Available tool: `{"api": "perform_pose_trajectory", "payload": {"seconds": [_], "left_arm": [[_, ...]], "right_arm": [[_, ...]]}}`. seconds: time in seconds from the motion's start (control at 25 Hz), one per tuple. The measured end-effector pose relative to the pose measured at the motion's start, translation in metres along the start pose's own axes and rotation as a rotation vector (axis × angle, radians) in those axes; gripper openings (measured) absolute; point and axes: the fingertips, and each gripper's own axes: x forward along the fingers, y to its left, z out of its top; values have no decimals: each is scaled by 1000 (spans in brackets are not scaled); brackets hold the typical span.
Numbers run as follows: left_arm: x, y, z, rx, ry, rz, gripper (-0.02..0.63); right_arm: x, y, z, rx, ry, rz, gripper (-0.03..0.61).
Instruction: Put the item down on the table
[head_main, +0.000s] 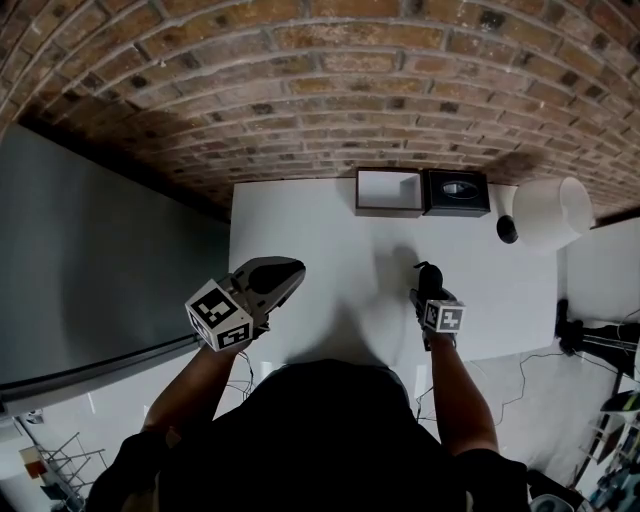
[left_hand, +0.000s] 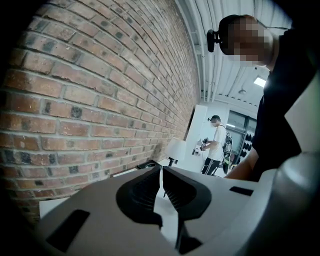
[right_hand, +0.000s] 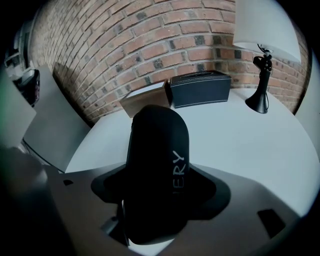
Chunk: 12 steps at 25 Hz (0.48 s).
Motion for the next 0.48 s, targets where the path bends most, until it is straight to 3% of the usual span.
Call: {"api": "perform_pose_trajectory", "payload": {"seconds": [0.48], "left_arm": [[0,1,-12,-21,22,11,37]], "right_arm": [[19,-8,-5,-72,9,-37,342]]}}
